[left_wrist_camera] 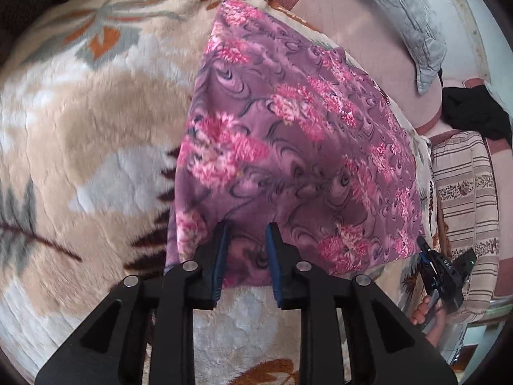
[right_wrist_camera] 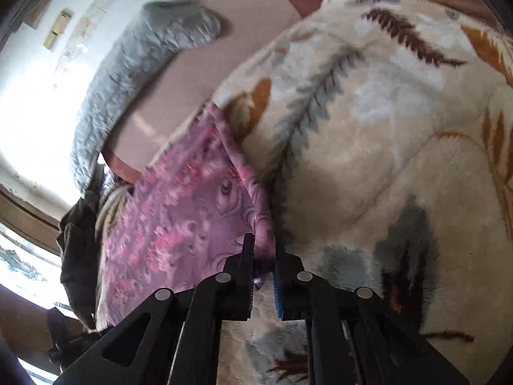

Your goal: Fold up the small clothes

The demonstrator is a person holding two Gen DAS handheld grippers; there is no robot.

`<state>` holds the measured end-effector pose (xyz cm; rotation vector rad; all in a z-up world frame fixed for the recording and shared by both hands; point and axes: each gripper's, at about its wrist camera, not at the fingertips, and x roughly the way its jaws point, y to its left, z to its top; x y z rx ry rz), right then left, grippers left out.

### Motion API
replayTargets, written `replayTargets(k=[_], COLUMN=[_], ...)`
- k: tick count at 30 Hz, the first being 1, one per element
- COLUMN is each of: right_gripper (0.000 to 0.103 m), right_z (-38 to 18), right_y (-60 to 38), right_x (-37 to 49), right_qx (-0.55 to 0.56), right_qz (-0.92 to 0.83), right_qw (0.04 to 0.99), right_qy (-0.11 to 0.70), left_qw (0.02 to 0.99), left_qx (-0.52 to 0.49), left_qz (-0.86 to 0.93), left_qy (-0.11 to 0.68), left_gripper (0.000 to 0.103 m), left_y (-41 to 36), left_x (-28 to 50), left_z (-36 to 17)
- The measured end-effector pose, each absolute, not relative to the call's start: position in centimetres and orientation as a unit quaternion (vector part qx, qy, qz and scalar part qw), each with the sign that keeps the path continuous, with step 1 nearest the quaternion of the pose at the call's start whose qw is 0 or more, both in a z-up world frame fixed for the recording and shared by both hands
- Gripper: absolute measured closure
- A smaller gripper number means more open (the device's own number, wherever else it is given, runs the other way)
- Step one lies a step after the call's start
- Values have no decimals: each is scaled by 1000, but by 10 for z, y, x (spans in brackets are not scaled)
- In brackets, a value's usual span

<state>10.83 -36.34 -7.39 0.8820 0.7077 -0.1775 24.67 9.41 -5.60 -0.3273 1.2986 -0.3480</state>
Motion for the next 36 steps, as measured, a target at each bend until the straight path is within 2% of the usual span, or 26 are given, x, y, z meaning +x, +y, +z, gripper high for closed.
replayTargets(k=[3,7,8,10,11,12,13,14,15,16,22,24,26,28,30,33,36], right_gripper=[95,94,94,85,84,84,84,82,78,77,77,76,78,79,76,74,71], right_z=[-58,-98,-99,-89,-81,-73,-60,-47,-38,-30,-28,-51,-85,-87,-70,-39,-28], right_y=[-366,-370,-368,-365,-364,-363,-360,-352,-348,-342,-323,-323,-319,-321,-328,-333,-335], right_x=[94,100,99,94,93,90,89,91,96,104,157,170,187,179,180,178,200], right_qx=[426,431,432,423,414,406,399,392,385,376,372,376,366,370,377,363,323], right_qz=[-87,-117,-114,-133,-160,-176,-182,-172,-162,-150,-84,-76,-79,-72,-81,-75,-87], right_qw=[859,824,826,829,830,834,847,861,869,878,892,880,859,866,864,894,907], right_qy=[270,347,345,341,338,328,301,275,264,255,244,280,349,329,323,252,257], left_qw=[769,759,757,760,767,775,783,792,802,811,822,819,826,845,848,856,877], left_qx=[-157,-174,-176,-174,-175,-178,-179,-179,-175,-167,-102,-85,-62,-30,-4,-14,-6], left_qz=[-156,-154,-152,-150,-155,-160,-161,-158,-153,-148,-142,-127,-111,-120,-124,-146,-131], left_qy=[599,608,611,608,598,585,574,562,551,540,542,553,549,521,516,495,463], left_gripper=[82,83,83,82,80,74,62,55,45,42,42,42,38,29,29,29,28], left_y=[98,107,109,113,112,109,108,104,98,90,43,38,34,28,20,16,14], left_x=[239,240,240,240,240,243,245,249,252,257,288,293,295,289,287,296,311], left_z=[-57,-60,-58,-48,-41,-32,-24,-16,-9,-3,-12,-32,-52,-53,-48,-27,-10])
